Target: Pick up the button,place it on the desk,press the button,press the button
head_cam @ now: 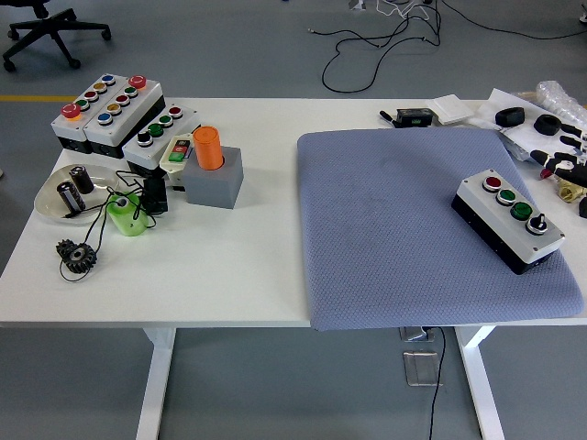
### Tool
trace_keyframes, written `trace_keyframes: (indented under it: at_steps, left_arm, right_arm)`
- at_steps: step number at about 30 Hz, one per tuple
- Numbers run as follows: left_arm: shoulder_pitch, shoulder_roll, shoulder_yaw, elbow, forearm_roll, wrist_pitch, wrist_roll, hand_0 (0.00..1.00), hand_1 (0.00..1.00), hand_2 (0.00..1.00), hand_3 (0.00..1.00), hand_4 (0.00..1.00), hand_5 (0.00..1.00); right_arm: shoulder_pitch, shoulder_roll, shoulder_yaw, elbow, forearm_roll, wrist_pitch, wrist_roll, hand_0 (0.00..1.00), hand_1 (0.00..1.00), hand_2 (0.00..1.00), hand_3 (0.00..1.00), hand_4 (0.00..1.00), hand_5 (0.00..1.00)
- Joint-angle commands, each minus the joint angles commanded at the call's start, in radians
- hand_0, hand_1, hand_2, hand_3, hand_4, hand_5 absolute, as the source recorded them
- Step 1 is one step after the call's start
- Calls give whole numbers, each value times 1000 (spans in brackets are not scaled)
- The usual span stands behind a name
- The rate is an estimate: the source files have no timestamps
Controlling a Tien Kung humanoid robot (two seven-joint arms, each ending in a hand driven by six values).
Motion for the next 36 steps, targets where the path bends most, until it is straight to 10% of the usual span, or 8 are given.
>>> trace_keyframes:
  at_steps: [10, 36]
  left_arm:
    - [11, 4, 7, -1, 4, -1, 1, 624, 582, 560, 542, 300, 998]
    - [7, 8, -4, -1, 9, 1, 1, 623, 580, 557, 538, 301, 998]
  right_arm:
    - [20, 35, -77, -14, -342, 14, -59, 960, 937, 996, 995, 975, 255]
    - [149, 121, -189, -168, -396, 64, -140, 956, 934, 981, 991, 963, 237]
